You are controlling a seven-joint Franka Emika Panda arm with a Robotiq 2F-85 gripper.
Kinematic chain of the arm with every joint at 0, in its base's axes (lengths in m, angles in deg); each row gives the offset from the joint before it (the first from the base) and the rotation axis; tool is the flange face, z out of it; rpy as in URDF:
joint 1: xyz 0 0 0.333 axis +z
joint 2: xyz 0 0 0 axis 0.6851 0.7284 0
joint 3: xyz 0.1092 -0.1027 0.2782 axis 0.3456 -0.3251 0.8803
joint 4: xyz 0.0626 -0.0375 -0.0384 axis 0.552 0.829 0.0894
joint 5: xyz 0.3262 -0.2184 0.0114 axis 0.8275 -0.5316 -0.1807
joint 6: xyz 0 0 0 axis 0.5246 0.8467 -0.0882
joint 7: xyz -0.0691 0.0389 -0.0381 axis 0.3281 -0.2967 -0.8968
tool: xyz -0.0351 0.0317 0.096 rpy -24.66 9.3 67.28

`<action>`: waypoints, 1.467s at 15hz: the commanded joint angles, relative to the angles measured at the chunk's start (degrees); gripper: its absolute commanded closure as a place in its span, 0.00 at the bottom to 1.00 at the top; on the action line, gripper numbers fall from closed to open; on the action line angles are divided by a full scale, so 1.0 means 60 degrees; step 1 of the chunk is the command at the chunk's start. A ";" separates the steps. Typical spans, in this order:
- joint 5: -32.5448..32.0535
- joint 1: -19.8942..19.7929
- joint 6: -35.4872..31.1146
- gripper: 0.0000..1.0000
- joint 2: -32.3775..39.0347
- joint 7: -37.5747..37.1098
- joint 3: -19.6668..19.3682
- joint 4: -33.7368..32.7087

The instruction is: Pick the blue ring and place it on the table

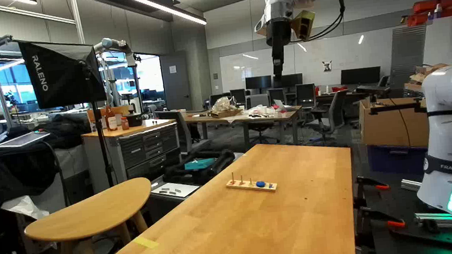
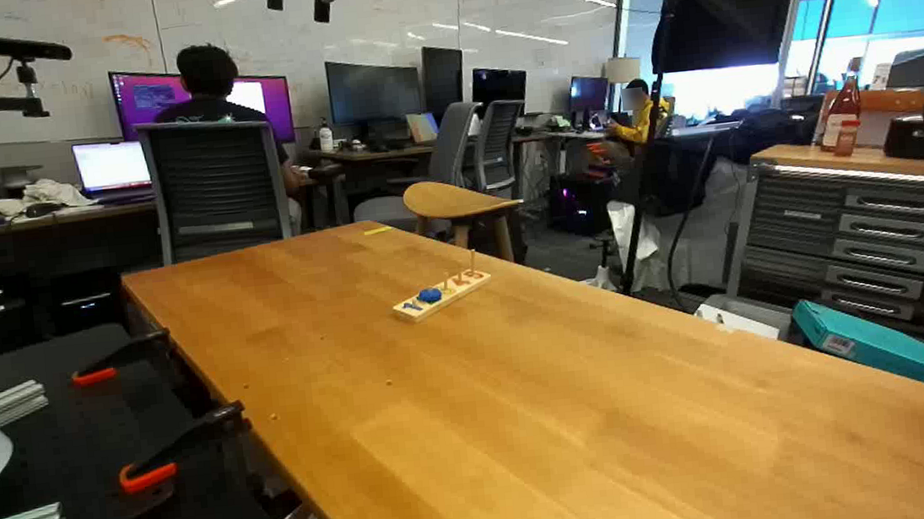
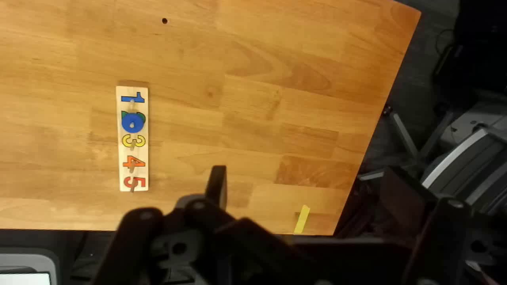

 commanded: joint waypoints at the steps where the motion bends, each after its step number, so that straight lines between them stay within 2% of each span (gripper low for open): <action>1: 0.0046 -0.0175 0.0023 0.00 0.0007 0.0036 0.0151 -0.0046; 4: 0.0047 -0.0174 0.0024 0.00 -0.0023 0.0036 0.0149 -0.0115; 5: -0.0231 -0.0185 -0.0340 0.00 0.0074 0.0182 0.0236 -0.0036; 10: -0.2607 -0.0465 -0.2654 0.00 0.1720 0.0466 0.0387 -0.0424; 15: -0.3889 -0.1138 -0.5248 0.00 0.3950 0.0021 -0.0028 -0.0027; 16: -0.4143 -0.1227 -0.5233 0.00 0.4411 -0.0214 -0.0086 -0.0139; 17: -0.3722 -0.1166 -0.4899 0.00 0.3655 0.0109 0.0047 0.0163; 19: -0.3901 -0.1326 -0.5235 0.00 0.4382 0.0057 -0.0038 0.0112; 21: -0.3955 -0.1331 -0.5277 0.00 0.4561 0.0026 -0.0037 0.0026; 22: -0.4477 -0.1326 -0.5510 0.00 0.4867 -0.0340 -0.0191 0.0105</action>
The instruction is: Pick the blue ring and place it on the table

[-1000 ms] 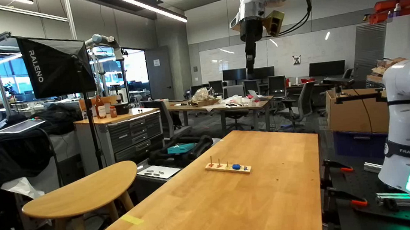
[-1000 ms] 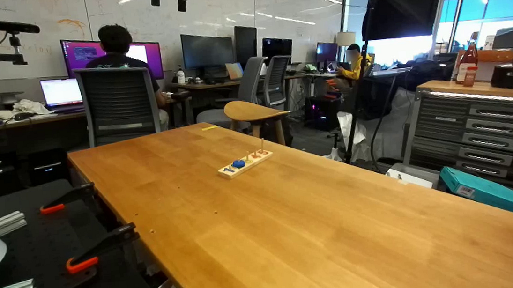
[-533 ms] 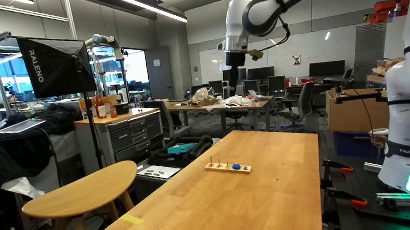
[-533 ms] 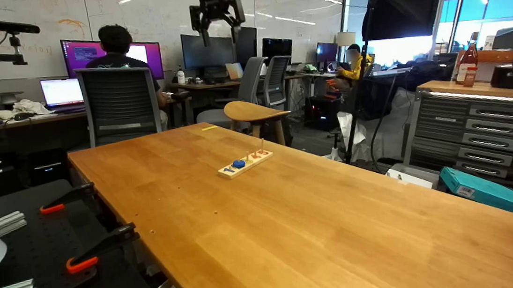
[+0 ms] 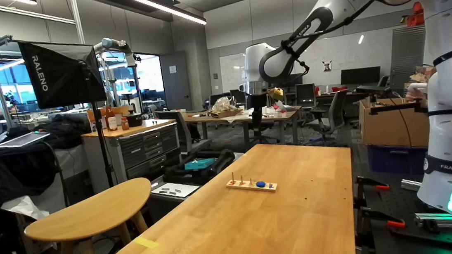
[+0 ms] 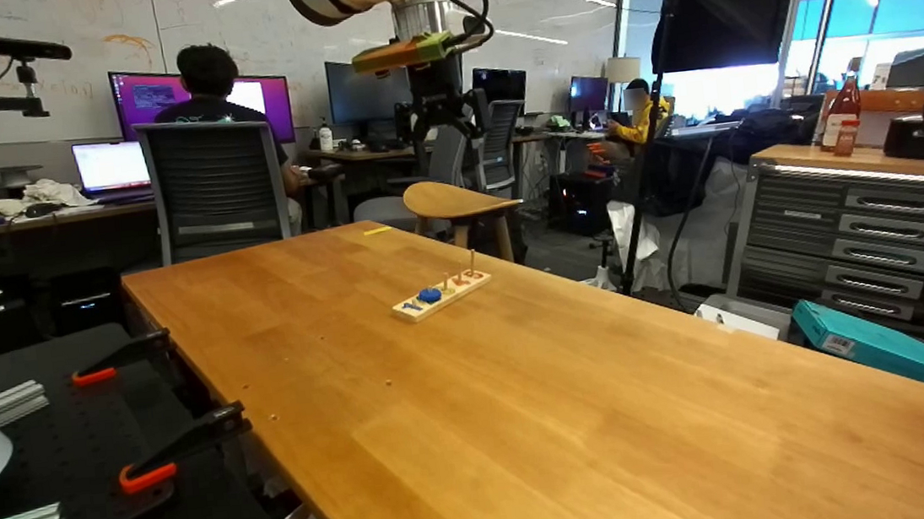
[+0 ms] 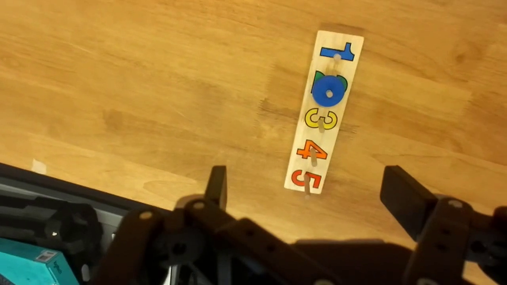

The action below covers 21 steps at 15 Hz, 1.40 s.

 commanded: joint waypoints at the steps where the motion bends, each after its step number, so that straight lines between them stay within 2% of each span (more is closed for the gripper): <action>1: -0.0519 -0.0129 -0.0181 0.00 0.0553 -0.0402 -0.0172 0.0076; 6: -0.0084 -0.0462 -0.0457 0.00 0.1684 -0.0208 -0.0273 0.0139; 10: 0.0678 -0.0770 -0.0390 0.00 0.2509 0.0214 0.0004 0.0003; 15: 0.1306 -0.0773 -0.0449 0.00 0.3091 0.0452 0.0365 -0.0051; 21: 0.0961 -0.0490 -0.2021 0.00 0.3801 0.0116 0.0382 -0.0115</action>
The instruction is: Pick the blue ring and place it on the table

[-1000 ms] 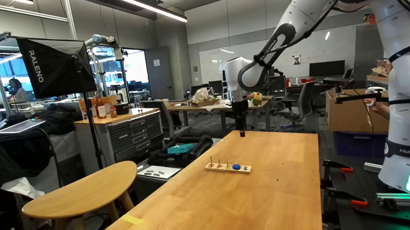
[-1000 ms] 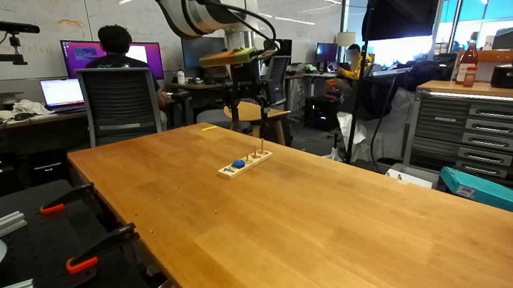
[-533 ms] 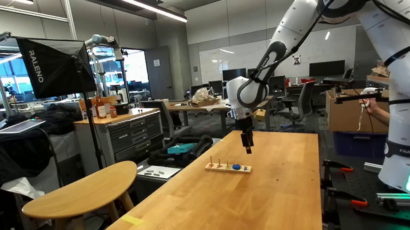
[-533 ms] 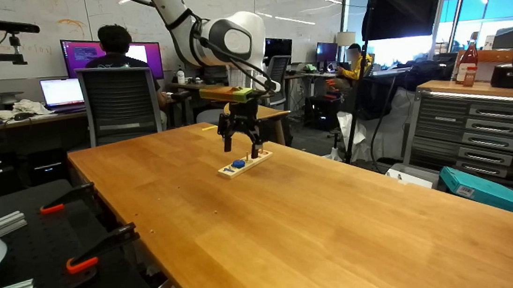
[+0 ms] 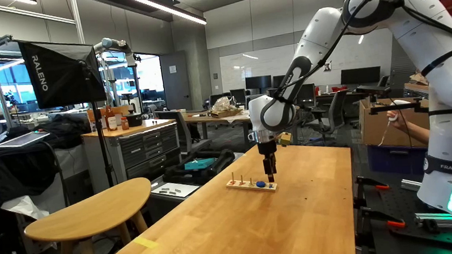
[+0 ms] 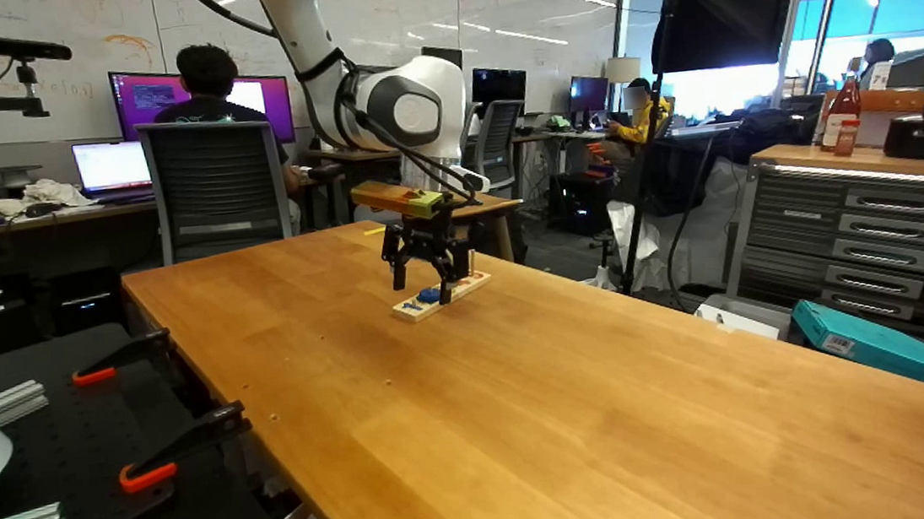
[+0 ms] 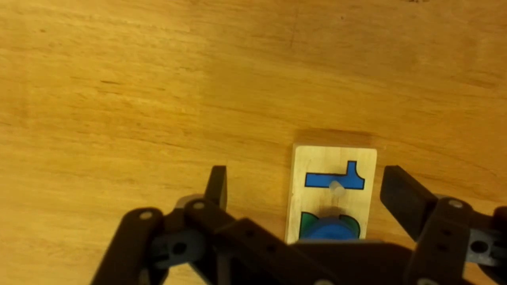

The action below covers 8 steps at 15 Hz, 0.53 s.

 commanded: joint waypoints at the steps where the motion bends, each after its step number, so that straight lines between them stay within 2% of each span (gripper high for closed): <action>1: -0.0063 0.0128 -0.0844 0.00 0.0582 -0.0021 0.0037 -0.0369; 8: -0.0035 0.0319 -0.1363 0.00 0.0923 -0.0051 0.0259 -0.0625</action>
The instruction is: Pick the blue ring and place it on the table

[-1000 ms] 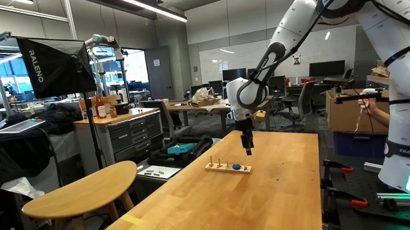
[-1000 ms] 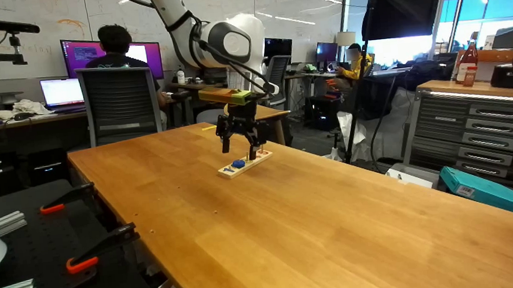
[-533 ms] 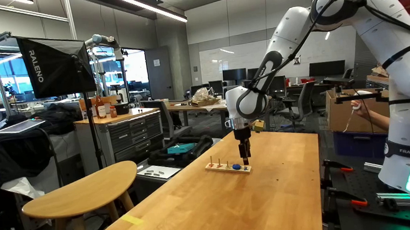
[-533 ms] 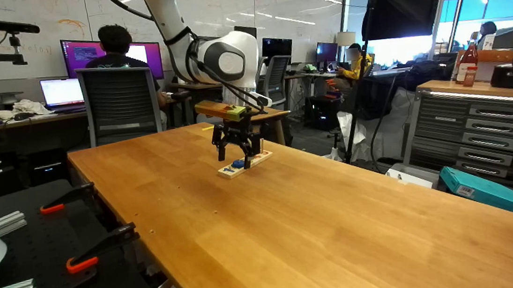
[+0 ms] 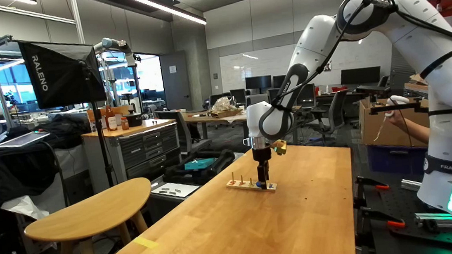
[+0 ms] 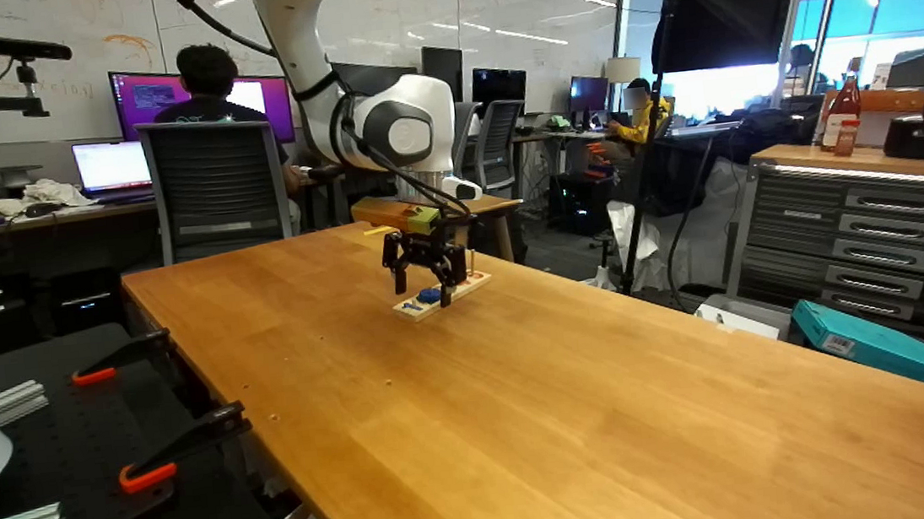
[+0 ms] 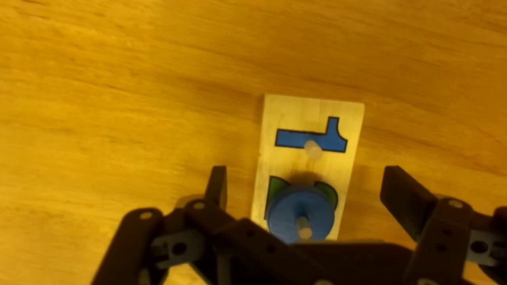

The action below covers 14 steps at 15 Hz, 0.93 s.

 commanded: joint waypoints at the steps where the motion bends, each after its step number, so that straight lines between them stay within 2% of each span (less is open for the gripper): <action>1: -0.0061 0.0139 -0.0181 0.00 0.0244 -0.0073 0.0037 -0.0394; 6: -0.0070 0.0224 -0.0160 0.00 0.0171 -0.0082 0.0034 -0.0570; 7: -0.0101 0.0239 -0.0193 0.09 0.0200 -0.0091 0.0002 -0.0605; 8: -0.0104 0.0226 -0.0174 0.28 0.0255 -0.0087 -0.0017 -0.0662; 10: -0.0103 0.0201 -0.0142 0.27 0.0363 -0.0091 -0.0052 -0.0732; 12: -0.0107 0.0188 -0.0127 0.41 0.0437 -0.0102 -0.0090 -0.0769; 13: -0.0086 0.0150 0.0107 0.42 0.0576 -0.0062 -0.0097 -0.1146; 14: -0.0064 0.0126 0.0164 0.59 0.0625 -0.0047 -0.0093 -0.1256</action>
